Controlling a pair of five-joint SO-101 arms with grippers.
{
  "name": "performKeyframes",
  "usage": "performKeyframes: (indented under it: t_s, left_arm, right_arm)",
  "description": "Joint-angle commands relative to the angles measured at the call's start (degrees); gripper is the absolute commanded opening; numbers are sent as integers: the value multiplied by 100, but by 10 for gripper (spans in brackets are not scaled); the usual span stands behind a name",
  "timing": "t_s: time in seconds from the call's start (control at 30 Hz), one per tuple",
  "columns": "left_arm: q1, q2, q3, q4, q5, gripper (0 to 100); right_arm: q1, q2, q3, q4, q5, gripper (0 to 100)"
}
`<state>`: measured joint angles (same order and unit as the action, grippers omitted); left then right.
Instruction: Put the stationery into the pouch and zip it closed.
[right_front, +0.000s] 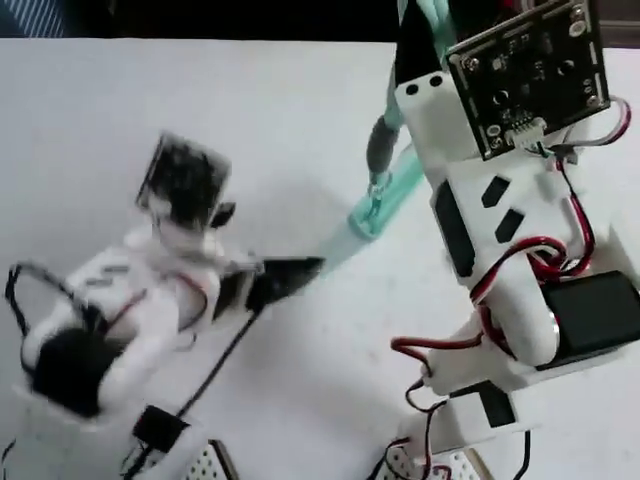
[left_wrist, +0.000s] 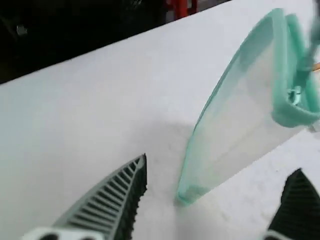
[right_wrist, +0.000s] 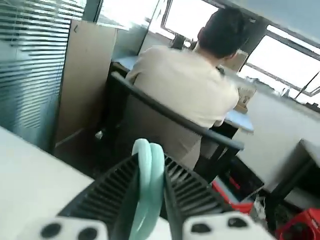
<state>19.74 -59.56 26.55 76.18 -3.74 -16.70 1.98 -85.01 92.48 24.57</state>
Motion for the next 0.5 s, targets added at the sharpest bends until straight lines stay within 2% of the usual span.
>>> performKeyframes:
  t_s: [0.0, 0.07, 0.17, 0.27, 0.37, 0.47]
  left_arm:
    - [338, -760, 519, -492, -141, 407]
    - [435, -840, 747, -615, -149, 407]
    - [505, -840, 1152, -1064, -132, 407]
    - [971, -875, 1556, -1495, -123, 407]
    - [1446, -954, 1565, -1495, 9, 392]
    - [1622, -1262, 1618, -1538, 79, 389]
  right_arm:
    - [40, -92, 431, -145, -70, 17]
    - [40, -101, 774, -268, -105, 17]
    - [66, -119, 1046, -444, -545, 17]
    - [48, -101, 1116, -576, -712, 17]
    - [31, -92, 1125, -804, -721, 17]
    - [31, -75, 1222, -1042, -721, 17]
